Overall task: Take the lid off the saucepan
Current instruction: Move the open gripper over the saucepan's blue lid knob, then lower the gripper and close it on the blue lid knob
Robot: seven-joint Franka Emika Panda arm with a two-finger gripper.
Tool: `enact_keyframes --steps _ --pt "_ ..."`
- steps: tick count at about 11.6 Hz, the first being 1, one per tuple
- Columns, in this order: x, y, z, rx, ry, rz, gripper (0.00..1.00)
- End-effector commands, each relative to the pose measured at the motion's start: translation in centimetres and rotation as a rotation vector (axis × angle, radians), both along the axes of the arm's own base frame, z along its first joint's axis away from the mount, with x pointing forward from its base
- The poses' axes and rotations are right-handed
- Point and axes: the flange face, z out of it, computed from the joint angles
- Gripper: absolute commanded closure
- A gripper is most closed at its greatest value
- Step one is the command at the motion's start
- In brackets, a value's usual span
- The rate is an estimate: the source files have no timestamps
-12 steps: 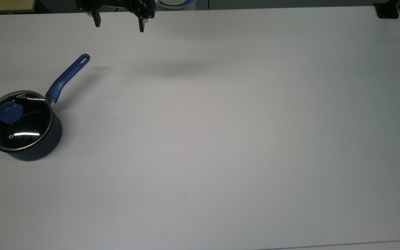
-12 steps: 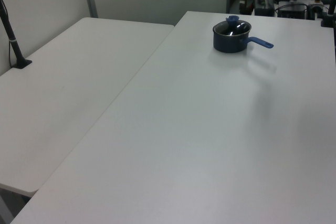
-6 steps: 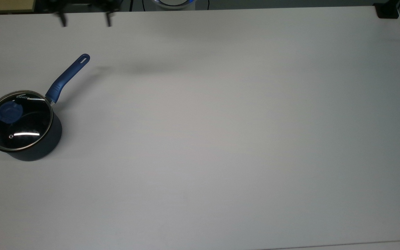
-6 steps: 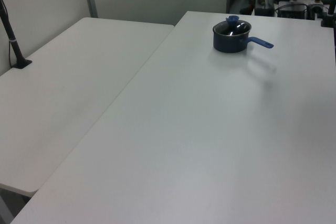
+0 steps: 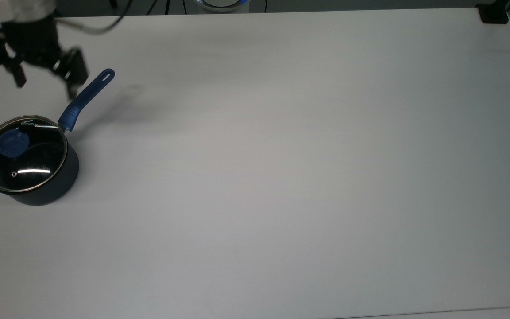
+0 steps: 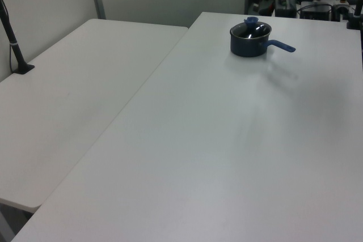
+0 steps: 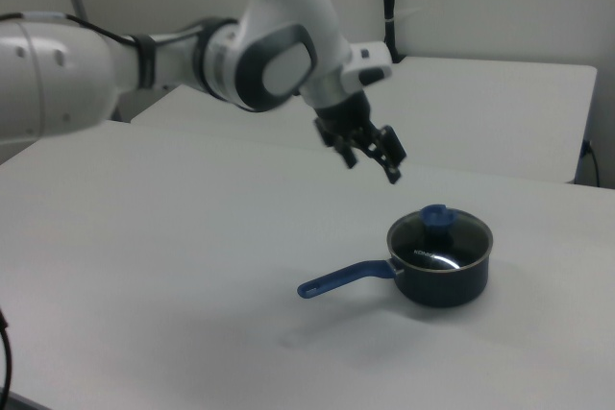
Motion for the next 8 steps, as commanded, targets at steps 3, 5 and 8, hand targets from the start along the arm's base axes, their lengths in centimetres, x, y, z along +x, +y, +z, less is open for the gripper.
enact_keyframes --steps 3,5,8 --pt "2.6 -4.5 -6.9 0.061 -0.194 -0.453 0.00" --pt "2.7 -5.2 -9.3 0.051 -0.162 -0.461 0.00" --pt "2.8 -7.0 -10.1 0.059 -0.240 -0.516 0.00"
